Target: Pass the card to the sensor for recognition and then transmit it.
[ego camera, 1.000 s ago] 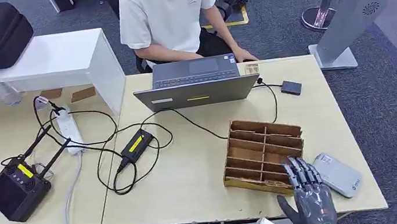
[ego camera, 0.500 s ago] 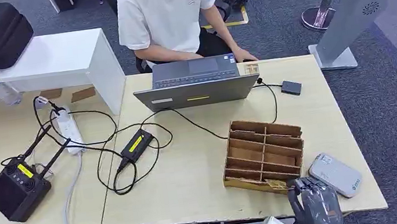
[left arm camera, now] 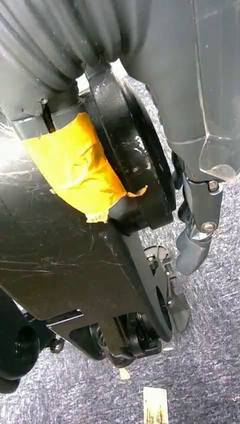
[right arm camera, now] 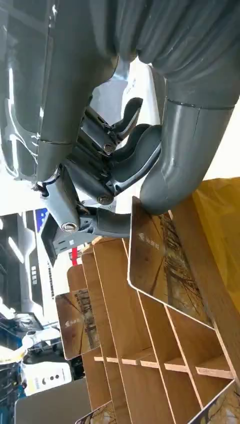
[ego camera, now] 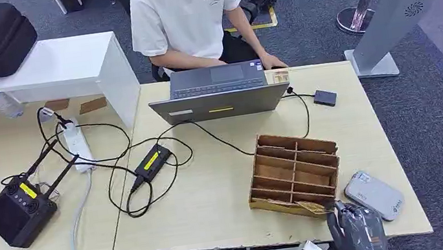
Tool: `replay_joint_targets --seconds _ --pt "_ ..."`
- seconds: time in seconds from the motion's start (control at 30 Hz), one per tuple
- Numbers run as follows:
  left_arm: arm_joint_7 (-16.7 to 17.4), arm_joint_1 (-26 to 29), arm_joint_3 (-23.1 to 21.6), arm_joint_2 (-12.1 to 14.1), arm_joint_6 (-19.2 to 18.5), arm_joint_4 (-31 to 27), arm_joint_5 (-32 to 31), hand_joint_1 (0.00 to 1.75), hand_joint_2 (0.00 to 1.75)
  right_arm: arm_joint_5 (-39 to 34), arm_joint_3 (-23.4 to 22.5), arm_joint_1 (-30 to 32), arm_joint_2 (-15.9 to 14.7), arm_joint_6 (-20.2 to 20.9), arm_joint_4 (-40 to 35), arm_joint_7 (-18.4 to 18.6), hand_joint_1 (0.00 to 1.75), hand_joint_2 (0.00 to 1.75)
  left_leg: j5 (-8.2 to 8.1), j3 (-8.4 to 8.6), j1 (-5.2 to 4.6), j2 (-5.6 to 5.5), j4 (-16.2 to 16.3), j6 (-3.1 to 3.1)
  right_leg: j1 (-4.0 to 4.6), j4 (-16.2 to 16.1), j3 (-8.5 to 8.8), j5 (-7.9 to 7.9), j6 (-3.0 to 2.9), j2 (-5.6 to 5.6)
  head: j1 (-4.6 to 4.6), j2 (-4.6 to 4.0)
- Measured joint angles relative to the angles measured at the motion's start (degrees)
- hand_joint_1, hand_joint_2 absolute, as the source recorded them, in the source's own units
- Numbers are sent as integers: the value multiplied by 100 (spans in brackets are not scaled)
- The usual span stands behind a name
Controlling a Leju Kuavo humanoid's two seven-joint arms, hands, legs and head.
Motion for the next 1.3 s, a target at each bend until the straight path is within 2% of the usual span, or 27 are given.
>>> replay_joint_targets --seconds 0.47,0.67,0.87,1.13,1.3 --pt "35 -4 -13 0 0 0 -15 0 175 22 -50 -6 33 0 -37 4 175 175 0 -1 2 1 0 0 1 0 1 0 0 0 0 0" --pt "70 -18 -92 0 -9 0 -26 0 175 -4 46 -63 9 0 -276 304 175 175 0 -1 2 1 0 0 1 1 2 0 0 0 0 0" --pt "87 -23 -120 0 -20 0 -125 0 175 6 302 -212 -184 0 -636 606 175 175 1 -1 2 1 0 0 1 1 3 1 0 0 0 -2" --pt "92 -27 -155 2 -35 0 -197 0 175 26 655 -600 -649 0 -1058 1084 175 175 2 0 1 1 1 -2 1 1 4 3 -1 0 0 0" --pt "98 -30 -162 2 -44 0 -197 0 175 100 841 -742 -832 2 -1086 1202 175 175 2 1 2 0 1 -2 2 1 4 3 -1 0 -2 0"
